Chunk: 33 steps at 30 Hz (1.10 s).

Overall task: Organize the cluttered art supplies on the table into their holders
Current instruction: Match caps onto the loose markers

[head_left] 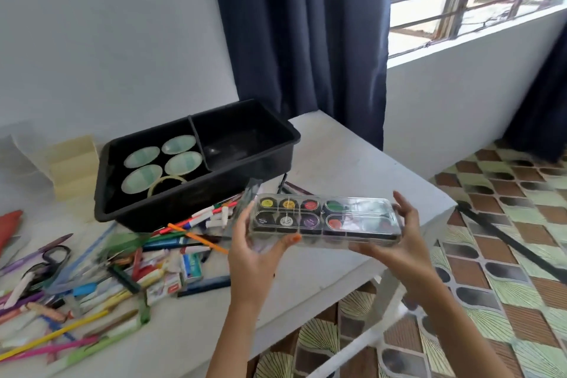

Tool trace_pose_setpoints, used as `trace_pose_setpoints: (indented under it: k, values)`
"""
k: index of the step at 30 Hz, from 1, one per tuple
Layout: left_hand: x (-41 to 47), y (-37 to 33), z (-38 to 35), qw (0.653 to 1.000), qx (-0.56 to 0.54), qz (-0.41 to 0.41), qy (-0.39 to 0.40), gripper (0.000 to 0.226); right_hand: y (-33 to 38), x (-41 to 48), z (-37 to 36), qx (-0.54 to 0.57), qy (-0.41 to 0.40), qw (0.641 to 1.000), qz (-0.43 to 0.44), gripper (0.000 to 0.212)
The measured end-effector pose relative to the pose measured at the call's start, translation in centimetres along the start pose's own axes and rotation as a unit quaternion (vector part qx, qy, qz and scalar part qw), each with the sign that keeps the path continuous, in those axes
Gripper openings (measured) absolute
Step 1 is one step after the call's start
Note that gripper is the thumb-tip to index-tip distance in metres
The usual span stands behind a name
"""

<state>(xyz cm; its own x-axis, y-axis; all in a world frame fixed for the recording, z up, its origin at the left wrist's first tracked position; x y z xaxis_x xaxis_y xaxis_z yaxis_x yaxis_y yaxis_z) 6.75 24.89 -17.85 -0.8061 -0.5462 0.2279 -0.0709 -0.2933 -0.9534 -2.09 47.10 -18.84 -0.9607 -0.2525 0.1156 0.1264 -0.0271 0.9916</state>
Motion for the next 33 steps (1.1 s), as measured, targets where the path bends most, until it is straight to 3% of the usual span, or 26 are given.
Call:
trace_pose_setpoints:
  k: [8, 13, 18, 23, 28, 33]
  values:
    - [5.8, -0.1, -10.3, 0.992, 0.041, -0.011, 0.116, 0.093, -2.7, 2.5, 7.1, -0.018, -0.087, 0.996, 0.003, 0.099]
    - [7.9, 0.7, -15.3, 0.984, 0.03, 0.023, 0.175, 0.089, -4.6, 3.9, 9.0, -0.03, -0.155, 0.987, 0.001, 0.1]
    - [9.5, 1.8, -18.0, 0.972, 0.029, 0.055, 0.227, 0.066, -5.6, 4.9, 9.9, -0.166, -0.225, 0.96, -0.008, 0.102]
    - [11.0, 2.6, -19.0, 0.976, 0.03, 0.082, 0.201, 0.09, -6.5, 6.1, 9.7, -0.259, -0.216, 0.941, -0.006, 0.105]
    - [9.7, 0.9, -20.5, 0.994, 0.045, 0.101, 0.02, 0.051, -6.6, 7.5, 8.9, -0.368, -0.205, 0.907, -0.004, 0.094]
    - [7.7, 0.8, -24.8, 0.986, 0.061, 0.096, 0.125, 0.087, -6.4, 9.0, 7.9, -0.45, -0.2, 0.87, 0.009, 0.097]
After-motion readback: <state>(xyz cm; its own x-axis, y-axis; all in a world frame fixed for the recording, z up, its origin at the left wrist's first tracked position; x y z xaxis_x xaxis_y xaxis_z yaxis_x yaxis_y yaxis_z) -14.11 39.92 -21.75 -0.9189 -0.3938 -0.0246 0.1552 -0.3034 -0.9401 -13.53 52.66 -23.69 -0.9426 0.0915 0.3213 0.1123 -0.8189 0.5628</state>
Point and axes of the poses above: each hand's wrist, its own x-axis towards the middle knuckle, its own z-axis out of the back of the hand, y = z × x, the point moved 3 cm from there along x, towards the middle knuckle
